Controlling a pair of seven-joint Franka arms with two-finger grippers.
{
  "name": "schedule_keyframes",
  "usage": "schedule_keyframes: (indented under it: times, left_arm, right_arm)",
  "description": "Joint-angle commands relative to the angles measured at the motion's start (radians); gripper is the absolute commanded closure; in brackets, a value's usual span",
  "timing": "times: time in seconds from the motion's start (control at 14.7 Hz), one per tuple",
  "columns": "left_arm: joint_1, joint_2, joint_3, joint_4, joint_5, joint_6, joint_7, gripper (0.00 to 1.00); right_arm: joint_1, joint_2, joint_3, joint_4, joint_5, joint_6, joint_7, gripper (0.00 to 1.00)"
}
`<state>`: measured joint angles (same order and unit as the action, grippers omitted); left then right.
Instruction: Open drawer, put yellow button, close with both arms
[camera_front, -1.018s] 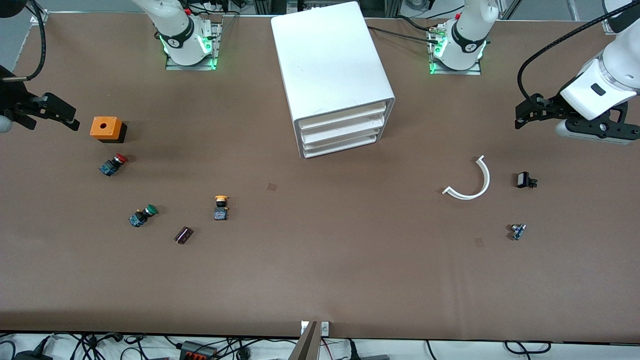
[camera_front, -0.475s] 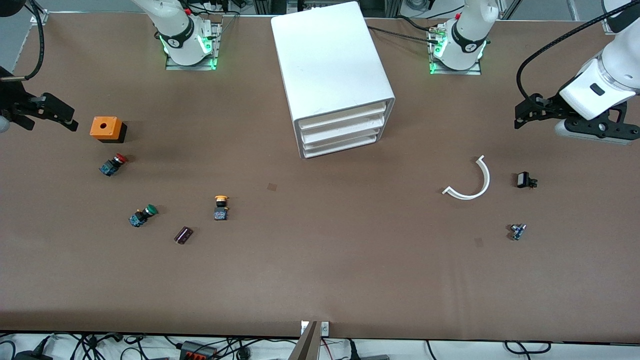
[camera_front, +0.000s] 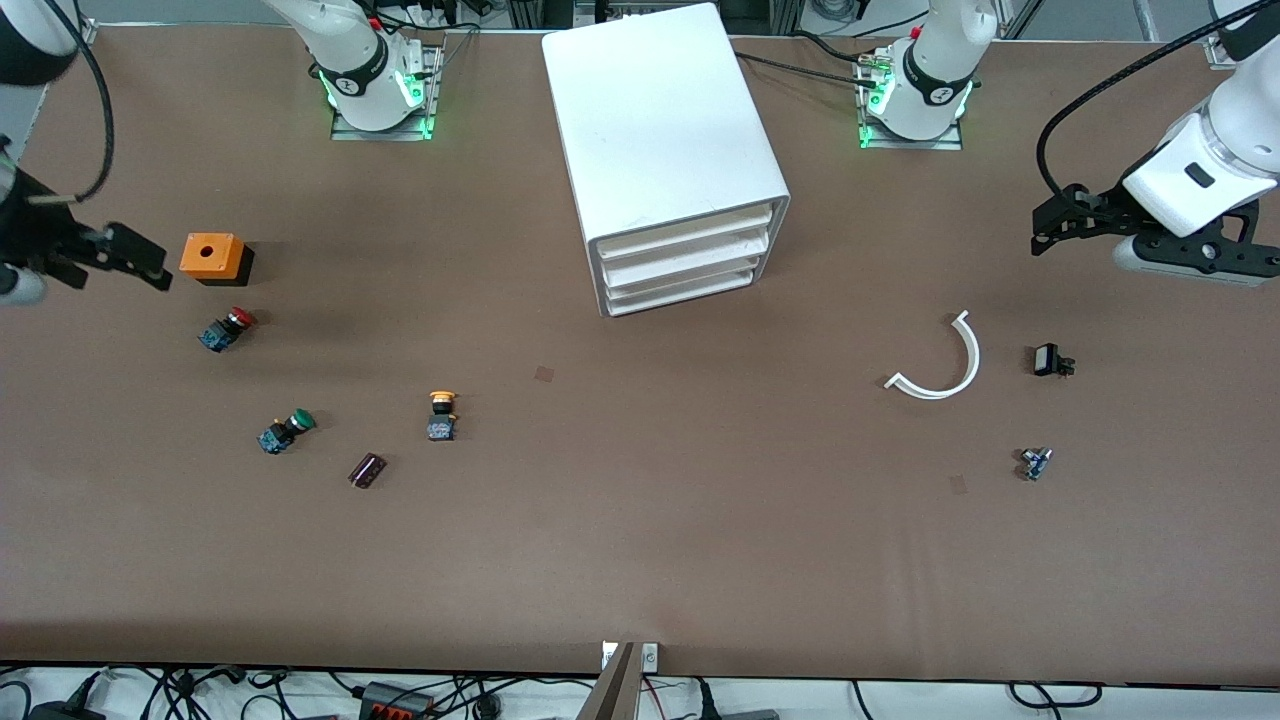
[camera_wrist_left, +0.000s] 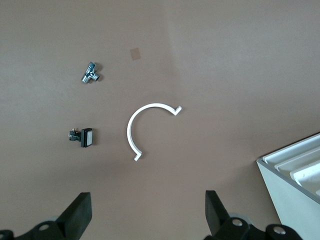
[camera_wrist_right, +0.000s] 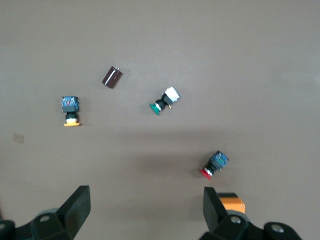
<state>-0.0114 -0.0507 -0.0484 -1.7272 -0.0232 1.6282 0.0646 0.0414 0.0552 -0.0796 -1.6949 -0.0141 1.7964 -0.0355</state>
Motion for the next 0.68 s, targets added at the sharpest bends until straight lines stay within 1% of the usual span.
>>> schedule_keyframes:
  times: [0.0,0.07,0.2,0.27,0.48,0.61]
  left_arm:
    - [-0.004,0.070,-0.001,0.112,-0.021,-0.108,0.001,0.00]
    - [-0.012,0.090,-0.004,0.129,-0.055,-0.161,0.001,0.00]
    - [-0.018,0.142,-0.002,0.136,-0.186,-0.211,0.000,0.00]
    - [-0.024,0.165,-0.002,0.136,-0.216,-0.228,-0.003,0.00]
    - [-0.091,0.218,-0.002,0.135,-0.254,-0.251,-0.003,0.00]
    - [-0.097,0.267,-0.002,0.124,-0.364,-0.267,0.020,0.00]
  right_arm:
    - [0.035,0.070,0.003,0.041,0.000,0.037,0.008,0.00]
    - [0.051,0.093,0.003,0.041,0.002,0.055,0.009,0.00]
    - [0.101,0.144,0.004,0.041,0.003,0.095,0.012,0.00]
    - [0.121,0.161,0.003,0.041,0.003,0.121,0.014,0.00]
    - [0.170,0.204,0.003,0.041,0.003,0.168,0.016,0.00]
    - [0.196,0.230,0.003,0.041,0.003,0.184,0.017,0.00]
